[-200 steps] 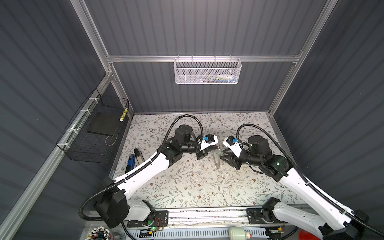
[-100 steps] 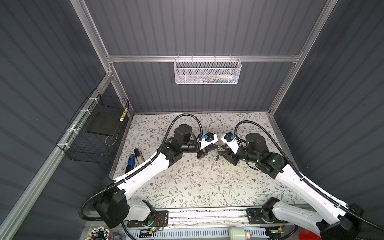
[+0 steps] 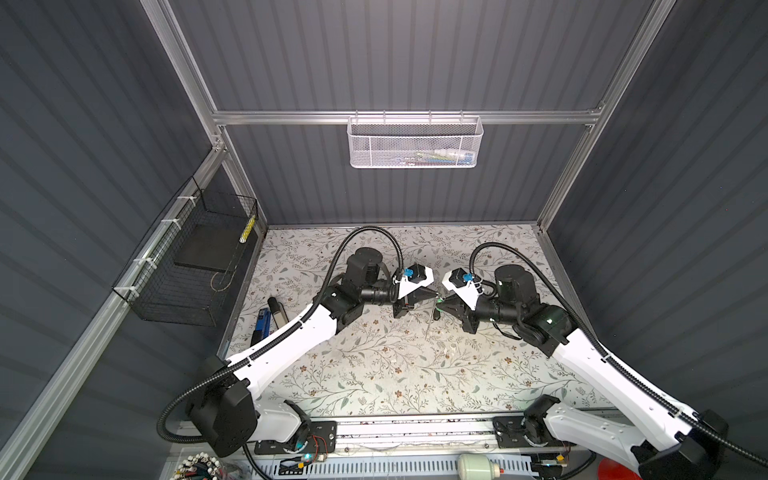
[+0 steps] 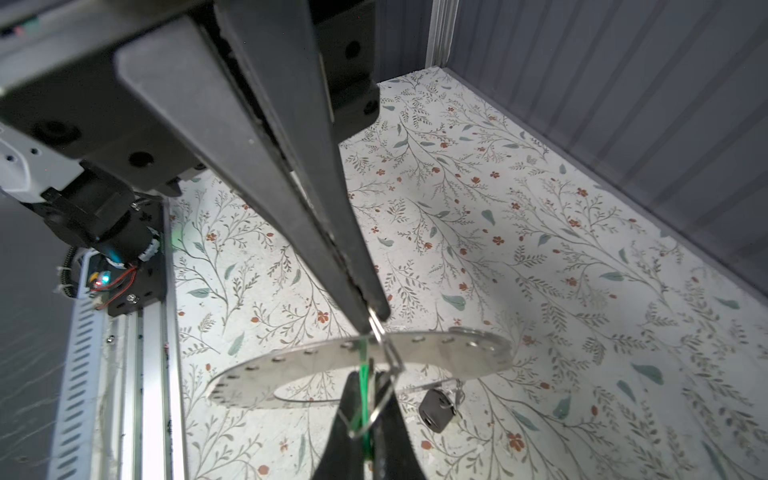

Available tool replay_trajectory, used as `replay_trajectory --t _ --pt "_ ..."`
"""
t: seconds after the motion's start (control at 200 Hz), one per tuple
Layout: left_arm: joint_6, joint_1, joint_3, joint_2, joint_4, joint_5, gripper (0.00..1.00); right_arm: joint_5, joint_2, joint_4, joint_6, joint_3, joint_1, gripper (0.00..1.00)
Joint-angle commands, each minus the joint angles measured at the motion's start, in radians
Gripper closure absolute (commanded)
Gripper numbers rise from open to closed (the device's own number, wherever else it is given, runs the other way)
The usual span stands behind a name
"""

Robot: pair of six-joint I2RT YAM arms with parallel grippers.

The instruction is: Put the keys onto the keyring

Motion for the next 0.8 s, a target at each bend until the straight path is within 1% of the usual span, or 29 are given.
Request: replay_trajectory --t 0.0,0.085,0.23,0.24,0.395,0.415,0.475,0.485,0.535,0.595,0.69,0.74,0.755,0.795 --pt "-0.042 0.015 -0.006 -0.044 0.061 0.06 1.0 -0.089 0.001 -0.043 0.004 0.002 -0.045 1.0" --pt "-0.068 0.022 -0.014 -0.049 0.086 0.06 1.0 -0.144 0.009 -0.048 0.002 -0.002 -0.076 1.0" --pt "-0.148 0.029 -0.037 -0.05 0.189 0.049 1.0 -0.234 0.049 -0.053 -0.015 0.012 -0.109 1.0" --pt "-0.151 0.029 -0.039 -0.05 0.193 0.048 1.0 -0.238 0.053 -0.074 -0.015 0.014 -0.111 1.0" --pt "-0.171 0.037 -0.034 -0.051 0.221 0.034 1.0 -0.341 0.085 -0.104 -0.035 0.036 -0.155 1.0" --pt "-0.172 0.039 -0.033 -0.05 0.221 0.034 1.0 -0.355 0.115 -0.105 -0.037 0.039 -0.162 1.0" --pt "-0.174 0.04 -0.029 -0.048 0.22 0.032 1.0 -0.382 0.133 -0.111 -0.033 0.051 -0.178 1.0" --pt "-0.172 0.04 -0.027 -0.048 0.218 0.032 1.0 -0.384 0.136 -0.114 -0.032 0.053 -0.178 0.98" --pt "-0.158 0.04 -0.02 -0.043 0.194 0.031 1.0 -0.375 0.145 -0.123 -0.024 0.07 -0.182 0.81" --pt "-0.148 0.04 -0.02 -0.039 0.181 0.023 1.0 -0.355 0.141 -0.122 -0.006 0.08 -0.183 0.71" --pt "-0.118 0.04 -0.015 -0.037 0.146 0.01 1.0 -0.34 0.107 -0.067 0.079 0.071 -0.184 0.64" --pt "-0.099 0.04 -0.015 -0.037 0.133 0.002 1.0 -0.339 0.098 -0.008 0.15 0.056 -0.186 0.61" --pt "-0.096 0.04 -0.015 -0.037 0.131 0.0 1.0 -0.337 0.067 0.01 0.178 0.05 -0.185 0.6" --pt "-0.091 0.04 -0.015 -0.037 0.129 -0.008 1.0 -0.334 0.046 0.061 0.252 0.037 -0.186 0.59"
